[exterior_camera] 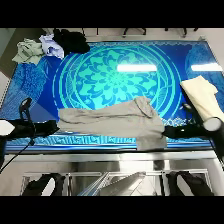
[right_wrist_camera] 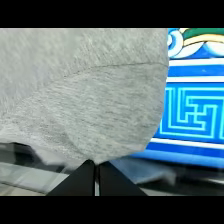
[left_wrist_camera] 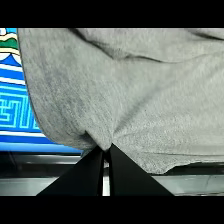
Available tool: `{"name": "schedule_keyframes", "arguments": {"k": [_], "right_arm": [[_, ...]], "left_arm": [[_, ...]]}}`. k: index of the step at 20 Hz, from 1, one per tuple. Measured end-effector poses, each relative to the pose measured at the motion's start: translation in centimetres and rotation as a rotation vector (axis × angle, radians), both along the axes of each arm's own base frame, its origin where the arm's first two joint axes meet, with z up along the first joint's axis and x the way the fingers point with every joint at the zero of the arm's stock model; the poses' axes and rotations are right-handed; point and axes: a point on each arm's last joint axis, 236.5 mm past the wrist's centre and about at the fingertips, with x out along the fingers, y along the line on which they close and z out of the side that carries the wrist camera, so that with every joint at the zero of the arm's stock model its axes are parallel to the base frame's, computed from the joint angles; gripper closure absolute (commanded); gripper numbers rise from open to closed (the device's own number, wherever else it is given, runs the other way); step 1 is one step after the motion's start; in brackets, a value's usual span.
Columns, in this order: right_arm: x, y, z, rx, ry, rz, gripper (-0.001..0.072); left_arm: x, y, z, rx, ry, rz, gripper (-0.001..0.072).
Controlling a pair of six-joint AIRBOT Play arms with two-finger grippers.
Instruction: Fold the shirts.
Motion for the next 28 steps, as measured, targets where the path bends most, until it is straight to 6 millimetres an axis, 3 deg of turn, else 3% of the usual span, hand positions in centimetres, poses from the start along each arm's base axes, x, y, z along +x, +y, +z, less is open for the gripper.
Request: {"name": "schedule_keyframes", "arguments": {"k": [2,4,7,12,14,16,19,22,25,26,28], "right_arm": [[0.2,-0.5,4.9,-0.051,-0.158,-0.025,0.0699],[-0.1,-1.1,10.2,-0.108,-0.313,-0.04,0.0699],[-0.8,-2.5,20.4,-0.223,-0.594,-0.075,0.0699],[-4.1,-4.2,38.3,-0.391,-1.012,-0.154,0.0699],[-5.7,-4.2,44.1,-0.432,-1.145,-0.171,0.0699],[-7.1,-4.2,48.2,-0.468,-1.241,-0.18,0.0699],[-8.4,-4.1,51.6,-0.505,-1.325,-0.183,0.0699],[-7.7,-4.8,52.6,-0.54,-1.33,-0.192,0.0699],[-2.9,-6.3,51.7,-0.527,-1.257,-0.207,0.0699],[-0.2,-6.9,50.5,-0.508,-1.2,-0.21,0.0699],[5.6,-8.2,46.1,-0.47,-1.026,-0.199,0.0698]], "left_arm": [[0.0,0.0,3.4,0.02,-0.09,-0.024,0.0694],[0.0,-0.1,8.1,0.046,-0.218,-0.04,0.0694],[-1.0,-0.3,16.1,0.089,-0.428,-0.057,0.0695],[-3.8,-0.9,29.4,0.163,-0.757,-0.071,0.0695],[-4.9,-1.1,34.4,0.191,-0.858,-0.081,0.0695],[-6.0,-1.3,38.7,0.221,-0.936,-0.096,0.0695],[-7.1,-1.4,43.1,0.268,-1.004,-0.117,0.0695],[-6.1,-1.1,43.7,0.276,-0.976,-0.129,0.0695],[-1.7,-0.4,39.7,0.238,-0.828,-0.136,0.0695],[0.3,-0.1,37.4,0.222,-0.765,-0.139,0.0695],[3.8,0.5,32.2,0.193,-0.638,-0.15,0.0695]]}}
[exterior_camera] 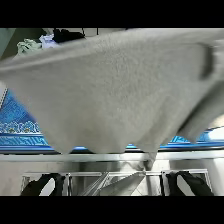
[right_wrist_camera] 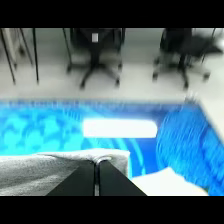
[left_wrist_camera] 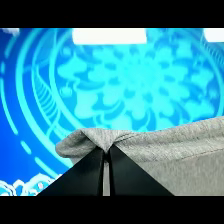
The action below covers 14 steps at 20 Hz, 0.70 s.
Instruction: Fold the shirts.
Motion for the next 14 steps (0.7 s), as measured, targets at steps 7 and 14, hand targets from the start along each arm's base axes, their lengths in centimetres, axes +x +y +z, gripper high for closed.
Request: {"name": "schedule_keyframes", "arguments": {"k": [7,14], "right_arm": [[15.8,-1.4,-25.3,0.18,0.688,0.01,0.0698],[23.0,2.2,-38.5,0.212,0.835,0.051,0.0698]], "left_arm": [[11.1,-0.5,-19.6,0.011,0.36,-0.063,0.0694],[18.8,-1.6,-30.7,0.115,0.525,-0.11,0.0694]]}}
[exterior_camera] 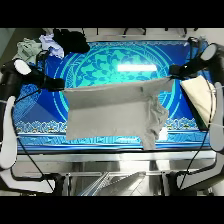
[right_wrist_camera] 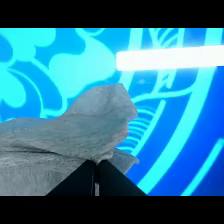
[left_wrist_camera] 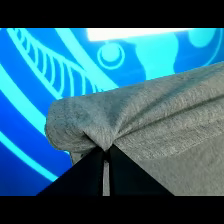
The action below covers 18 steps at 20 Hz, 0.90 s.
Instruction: Fold the shirts.
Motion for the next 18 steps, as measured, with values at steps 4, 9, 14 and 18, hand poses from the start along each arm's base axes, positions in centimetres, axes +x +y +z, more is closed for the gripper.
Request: {"name": "schedule_keyframes", "arguments": {"k": [4,9,14,18], "right_arm": [[1.8,0.5,-1.2,0.009,-0.037,-0.014,0.0698],[1.2,0.7,-2.0,0.007,0.003,-0.005,0.0698],[-2.7,0.7,-3.9,-0.003,0.183,0.02,0.0698],[-5.8,0.9,-6.0,0.01,0.328,0.006,0.0698]], "left_arm": [[2.2,1.4,0.1,0.081,-0.007,0.004,0.0694],[1.4,2.3,0.0,0.125,0.052,-0.004,0.0695],[-2.9,2.6,-3.9,0.14,0.254,-0.019,0.0694],[-6.7,2.7,-7.1,0.143,0.412,-0.02,0.0694]]}}
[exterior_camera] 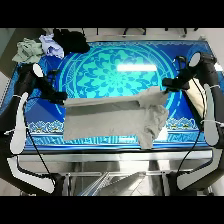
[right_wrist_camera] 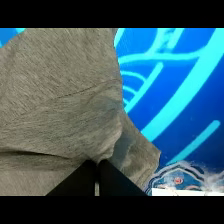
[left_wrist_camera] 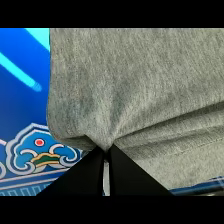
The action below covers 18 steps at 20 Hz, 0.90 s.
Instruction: Fold the shirts.
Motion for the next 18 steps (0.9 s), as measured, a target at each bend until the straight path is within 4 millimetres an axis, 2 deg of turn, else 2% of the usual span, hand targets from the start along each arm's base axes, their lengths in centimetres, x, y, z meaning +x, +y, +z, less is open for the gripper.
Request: {"name": "schedule_keyframes", "arguments": {"k": [3,6,7,8,9,12,14,16,18], "right_arm": [[-2.1,0.1,-2.0,0.005,0.093,-0.015,0.0697],[-4.2,0.3,-4.1,0.009,0.179,-0.027,0.068],[-4.8,0.3,-4.7,0.011,0.204,-0.03,0.0398],[-5.2,0.3,-5.1,0.009,0.221,-0.03,0.0012],[-5.5,0.2,-5.3,0.006,0.23,-0.031,0.0012],[-6.1,0.1,-4.5,0.014,0.228,-0.023,0.0012],[-6.4,-0.3,-2.9,0.021,0.202,-0.029,0.0012],[-7.0,-0.2,-1.3,0.053,0.175,-0.034,0.0012],[-8.2,0.0,-0.4,0.102,0.164,-0.041,0.0012]], "left_arm": [[-1.9,0.0,-1.7,0.003,0.074,0.006,0.0695],[-2.7,0.1,-2.5,0.003,0.103,0.006,0.0693],[-2.8,0.0,-2.6,0.003,0.106,0.007,0.0511],[-2.8,0.0,-2.6,0.001,0.106,0.008,0.0152],[-2.9,0.1,-2.5,0.007,0.105,0.015,0.0034],[-2.7,0.5,-1.1,0.001,0.068,0.063,0.0036],[-2.7,1.4,1.1,-0.002,0.019,0.105,0.0036],[-3.4,2.5,3.3,-0.004,-0.023,0.144,0.0037],[-5.3,3.4,4.5,-0.015,-0.031,0.185,0.0037]]}}
